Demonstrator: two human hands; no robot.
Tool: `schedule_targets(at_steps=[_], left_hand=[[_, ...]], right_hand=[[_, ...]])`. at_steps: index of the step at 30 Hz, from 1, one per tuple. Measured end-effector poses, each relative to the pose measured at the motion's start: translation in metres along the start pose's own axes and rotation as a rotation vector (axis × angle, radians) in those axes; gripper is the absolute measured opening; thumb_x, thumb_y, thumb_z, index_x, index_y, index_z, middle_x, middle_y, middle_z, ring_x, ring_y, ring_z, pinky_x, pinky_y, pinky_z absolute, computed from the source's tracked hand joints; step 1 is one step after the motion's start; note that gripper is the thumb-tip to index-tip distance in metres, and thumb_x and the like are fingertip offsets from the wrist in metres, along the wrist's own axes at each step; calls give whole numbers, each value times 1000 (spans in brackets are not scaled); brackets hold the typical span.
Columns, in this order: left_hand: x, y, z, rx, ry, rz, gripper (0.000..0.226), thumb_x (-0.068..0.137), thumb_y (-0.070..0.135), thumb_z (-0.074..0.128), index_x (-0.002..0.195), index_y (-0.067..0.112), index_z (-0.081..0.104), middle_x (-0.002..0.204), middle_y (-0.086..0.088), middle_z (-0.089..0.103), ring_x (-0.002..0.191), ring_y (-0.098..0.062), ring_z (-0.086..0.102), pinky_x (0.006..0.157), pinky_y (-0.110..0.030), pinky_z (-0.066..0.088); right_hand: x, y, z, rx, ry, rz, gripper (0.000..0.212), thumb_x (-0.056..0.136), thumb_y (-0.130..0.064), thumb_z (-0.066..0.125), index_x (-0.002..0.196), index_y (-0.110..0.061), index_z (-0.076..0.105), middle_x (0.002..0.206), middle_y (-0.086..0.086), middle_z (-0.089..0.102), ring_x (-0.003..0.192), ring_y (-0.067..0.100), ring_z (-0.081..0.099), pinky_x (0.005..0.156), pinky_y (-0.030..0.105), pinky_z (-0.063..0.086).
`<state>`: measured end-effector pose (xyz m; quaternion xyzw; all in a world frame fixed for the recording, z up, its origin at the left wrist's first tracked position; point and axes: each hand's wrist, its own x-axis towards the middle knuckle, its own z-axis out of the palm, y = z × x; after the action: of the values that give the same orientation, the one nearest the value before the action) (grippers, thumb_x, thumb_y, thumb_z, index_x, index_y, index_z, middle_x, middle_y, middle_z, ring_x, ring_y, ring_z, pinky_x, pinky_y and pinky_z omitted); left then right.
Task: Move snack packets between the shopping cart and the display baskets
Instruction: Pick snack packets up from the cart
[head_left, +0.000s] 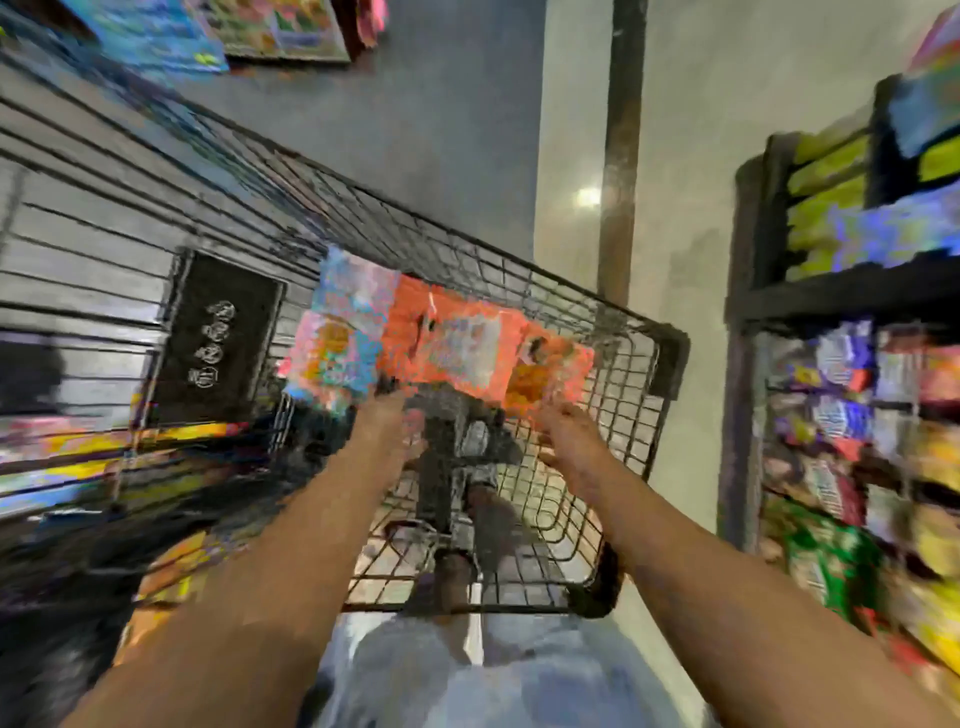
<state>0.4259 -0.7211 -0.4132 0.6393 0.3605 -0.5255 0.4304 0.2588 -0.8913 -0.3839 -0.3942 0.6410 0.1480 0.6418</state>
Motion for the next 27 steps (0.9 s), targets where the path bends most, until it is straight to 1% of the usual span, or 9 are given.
schedule_targets(at_steps=[3, 6, 8, 11, 13, 16, 19, 24, 27], left_hand=[[24, 5, 19, -94, -59, -88, 17, 106, 28, 49, 95, 18, 59, 89, -8, 53, 74, -21, 51, 65, -33, 53], [50, 4, 37, -184, -62, -123, 35, 101, 30, 59, 131, 15, 58, 123, -18, 55, 114, -30, 56, 108, -53, 48], [63, 12, 48, -289, -31, -95, 27, 101, 30, 57, 123, 15, 62, 122, -17, 60, 111, -28, 59, 116, -55, 39], [78, 22, 58, -475, -7, -116, 28, 101, 22, 54, 126, 11, 63, 118, -12, 66, 103, -23, 50, 99, -36, 40], [84, 24, 62, -523, 38, -129, 18, 102, 18, 54, 114, 9, 63, 110, -11, 63, 94, -22, 46, 90, -36, 34], [86, 25, 67, -474, 85, -157, 13, 102, 12, 54, 90, 12, 59, 82, -5, 55, 70, -17, 45, 81, -33, 41], [86, 25, 68, -373, 135, -184, 10, 99, 16, 62, 89, 16, 64, 70, 1, 54, 68, -16, 52, 97, -39, 50], [85, 32, 70, -518, 69, -108, 10, 95, 8, 66, 86, 12, 65, 90, -6, 67, 82, -19, 62, 90, -33, 53], [79, 35, 68, -631, -32, -54, 19, 99, -2, 53, 82, 7, 58, 76, -8, 60, 71, -20, 55, 84, -30, 51]], right_hand=[[31, 12, 7, 105, -3, 129, 19, 89, -32, 81, 101, -22, 70, 98, -5, 71, 86, 13, 70, 76, 32, 52], [58, 26, 12, 258, -29, 274, 28, 94, -34, 79, 115, -18, 69, 106, 3, 71, 91, 17, 68, 83, 36, 58], [75, 30, 19, 439, -47, 343, 36, 98, -29, 74, 130, -14, 65, 125, 8, 65, 114, 23, 66, 100, 41, 56], [99, 29, 31, 712, -52, 392, 29, 101, -25, 70, 127, -12, 65, 137, 14, 62, 125, 28, 61, 111, 46, 50], [108, 28, 39, 840, -28, 421, 30, 100, -22, 72, 126, -9, 67, 134, 14, 65, 123, 28, 63, 113, 46, 50], [111, 31, 43, 929, 22, 462, 22, 97, -21, 75, 112, -8, 66, 109, 10, 64, 93, 20, 60, 114, 43, 50], [111, 34, 43, 970, 94, 493, 10, 97, -14, 73, 94, -10, 64, 85, 3, 55, 69, 11, 49, 111, 32, 50], [103, 28, 46, 1192, 115, 368, 22, 99, -10, 70, 121, -4, 65, 116, 12, 70, 114, 22, 66, 105, 38, 54], [100, 16, 53, 1269, 100, 297, 25, 99, -10, 71, 123, -4, 65, 116, 16, 74, 110, 25, 72, 101, 42, 59]])
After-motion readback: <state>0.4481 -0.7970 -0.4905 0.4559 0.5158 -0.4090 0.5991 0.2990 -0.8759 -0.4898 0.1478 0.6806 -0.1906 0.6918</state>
